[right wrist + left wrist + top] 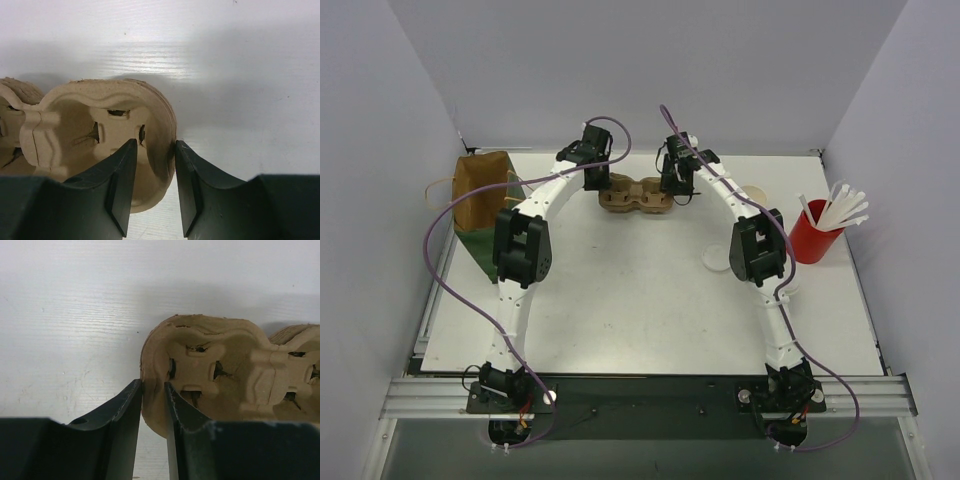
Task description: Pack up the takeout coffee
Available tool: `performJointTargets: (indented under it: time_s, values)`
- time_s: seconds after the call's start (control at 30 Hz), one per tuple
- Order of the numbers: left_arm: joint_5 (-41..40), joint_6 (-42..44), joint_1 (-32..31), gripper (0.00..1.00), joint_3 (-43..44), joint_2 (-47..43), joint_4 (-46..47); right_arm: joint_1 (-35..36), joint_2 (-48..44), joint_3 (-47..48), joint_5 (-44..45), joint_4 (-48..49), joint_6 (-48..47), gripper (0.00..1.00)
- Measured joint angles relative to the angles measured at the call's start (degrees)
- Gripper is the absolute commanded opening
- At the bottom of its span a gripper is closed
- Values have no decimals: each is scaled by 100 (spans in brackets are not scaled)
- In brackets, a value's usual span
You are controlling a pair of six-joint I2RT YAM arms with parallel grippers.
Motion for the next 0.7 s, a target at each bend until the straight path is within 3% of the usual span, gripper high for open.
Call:
performJointTargets:
  time_s: [0.33, 0.7]
  values:
    - [2, 0, 17, 31, 17, 0, 11, 9, 17, 0, 9, 0, 0, 30]
    - [7, 2, 57, 18, 63, 7, 13, 44, 17, 0, 114, -2, -22, 29]
